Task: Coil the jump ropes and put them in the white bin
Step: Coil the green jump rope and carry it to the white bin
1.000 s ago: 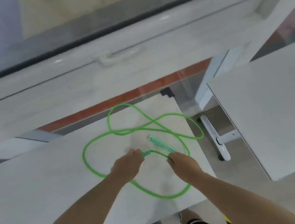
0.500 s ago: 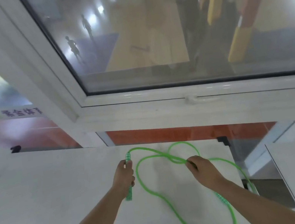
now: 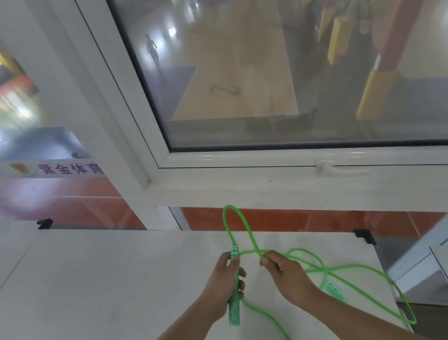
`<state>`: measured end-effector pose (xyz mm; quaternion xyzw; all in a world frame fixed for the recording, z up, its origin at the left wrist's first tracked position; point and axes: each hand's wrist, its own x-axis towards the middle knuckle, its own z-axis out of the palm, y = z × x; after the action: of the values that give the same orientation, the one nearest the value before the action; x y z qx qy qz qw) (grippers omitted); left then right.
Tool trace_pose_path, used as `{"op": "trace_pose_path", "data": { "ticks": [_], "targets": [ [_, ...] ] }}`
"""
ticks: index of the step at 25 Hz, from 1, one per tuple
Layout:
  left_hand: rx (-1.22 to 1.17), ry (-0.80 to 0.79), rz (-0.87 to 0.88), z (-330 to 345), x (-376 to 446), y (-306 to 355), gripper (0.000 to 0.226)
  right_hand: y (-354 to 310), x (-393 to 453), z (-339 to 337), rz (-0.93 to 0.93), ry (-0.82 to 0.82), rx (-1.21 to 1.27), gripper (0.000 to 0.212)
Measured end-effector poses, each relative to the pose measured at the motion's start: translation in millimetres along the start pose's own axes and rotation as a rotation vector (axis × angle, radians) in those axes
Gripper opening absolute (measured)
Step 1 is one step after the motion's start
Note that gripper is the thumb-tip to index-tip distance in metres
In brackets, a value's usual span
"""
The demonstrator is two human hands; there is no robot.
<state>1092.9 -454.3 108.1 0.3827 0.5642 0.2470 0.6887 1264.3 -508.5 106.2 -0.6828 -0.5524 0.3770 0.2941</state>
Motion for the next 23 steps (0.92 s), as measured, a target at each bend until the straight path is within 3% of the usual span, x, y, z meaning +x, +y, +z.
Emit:
{"op": "trace_pose_path", "data": {
  "ticks": [6, 12, 17, 23],
  "targets": [
    [-0.163, -0.113, -0.060, 17, -11, -4, 0.017, -27, 7, 15, 0.102, -0.028, -0.023, 0.036],
    [-0.120, -0.119, 0.013, 13, -11, -6, 0.025, -32, 6, 17, 0.136, -0.085, 0.063, 0.034],
    [-0.114, -0.038, -0.004, 12, -4, -6, 0.031, -29, 3, 19, 0.104, -0.151, 0.037, 0.035],
    [-0.386, 0.223, -0.033, -25, 22, 13, 0.020, 6, -3, 4, 0.118, -0.237, -0.042, 0.025]
  ]
}}
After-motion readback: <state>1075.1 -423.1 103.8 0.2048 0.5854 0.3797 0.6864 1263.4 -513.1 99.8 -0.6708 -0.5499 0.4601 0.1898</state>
